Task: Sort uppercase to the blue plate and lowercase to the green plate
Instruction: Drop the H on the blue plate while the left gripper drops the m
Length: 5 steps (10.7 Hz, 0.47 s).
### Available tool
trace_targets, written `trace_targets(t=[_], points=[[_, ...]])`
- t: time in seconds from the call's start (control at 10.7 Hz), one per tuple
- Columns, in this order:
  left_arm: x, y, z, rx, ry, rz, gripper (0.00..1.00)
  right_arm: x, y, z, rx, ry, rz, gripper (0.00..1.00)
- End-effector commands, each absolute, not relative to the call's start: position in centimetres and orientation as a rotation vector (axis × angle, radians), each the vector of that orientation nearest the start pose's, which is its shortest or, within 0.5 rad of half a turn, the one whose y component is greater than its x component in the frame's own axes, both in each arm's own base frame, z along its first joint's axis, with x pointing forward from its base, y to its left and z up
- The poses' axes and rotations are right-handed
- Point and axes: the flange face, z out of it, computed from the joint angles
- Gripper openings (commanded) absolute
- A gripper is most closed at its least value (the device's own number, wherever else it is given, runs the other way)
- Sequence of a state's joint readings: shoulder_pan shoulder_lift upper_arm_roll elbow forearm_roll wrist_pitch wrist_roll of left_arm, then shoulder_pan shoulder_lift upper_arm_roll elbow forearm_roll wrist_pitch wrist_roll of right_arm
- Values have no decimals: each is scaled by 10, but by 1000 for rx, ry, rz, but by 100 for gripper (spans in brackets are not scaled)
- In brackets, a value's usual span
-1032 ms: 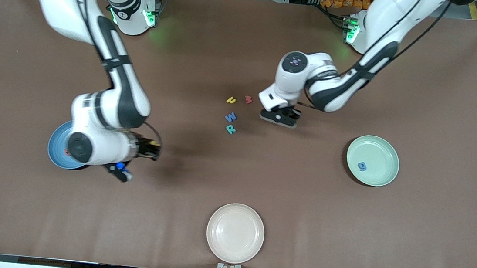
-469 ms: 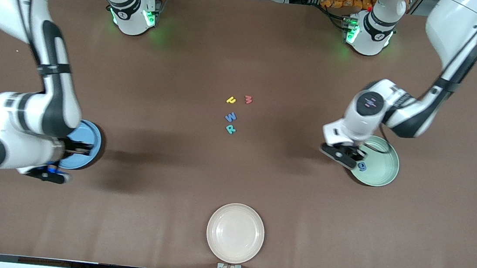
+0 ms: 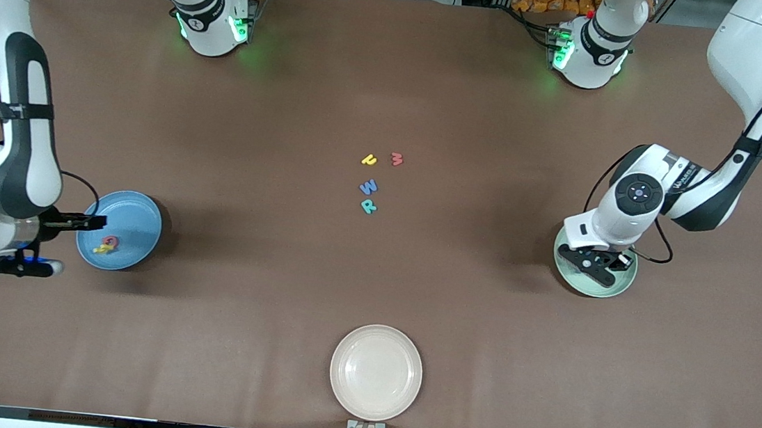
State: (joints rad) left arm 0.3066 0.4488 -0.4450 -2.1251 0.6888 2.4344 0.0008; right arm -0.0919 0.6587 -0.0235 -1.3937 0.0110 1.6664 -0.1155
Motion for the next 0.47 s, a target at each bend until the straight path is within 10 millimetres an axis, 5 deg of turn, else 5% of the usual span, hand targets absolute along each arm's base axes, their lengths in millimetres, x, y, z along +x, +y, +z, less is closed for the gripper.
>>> trace_targets(t=[0.0, 0.38], points=[[556, -77, 209, -2780, 906, 72, 100, 676, 15, 300, -3049, 136, 610, 100], [544, -149, 225, -2892, 919, 70, 100, 657, 169, 294, -3007, 243, 645, 100]])
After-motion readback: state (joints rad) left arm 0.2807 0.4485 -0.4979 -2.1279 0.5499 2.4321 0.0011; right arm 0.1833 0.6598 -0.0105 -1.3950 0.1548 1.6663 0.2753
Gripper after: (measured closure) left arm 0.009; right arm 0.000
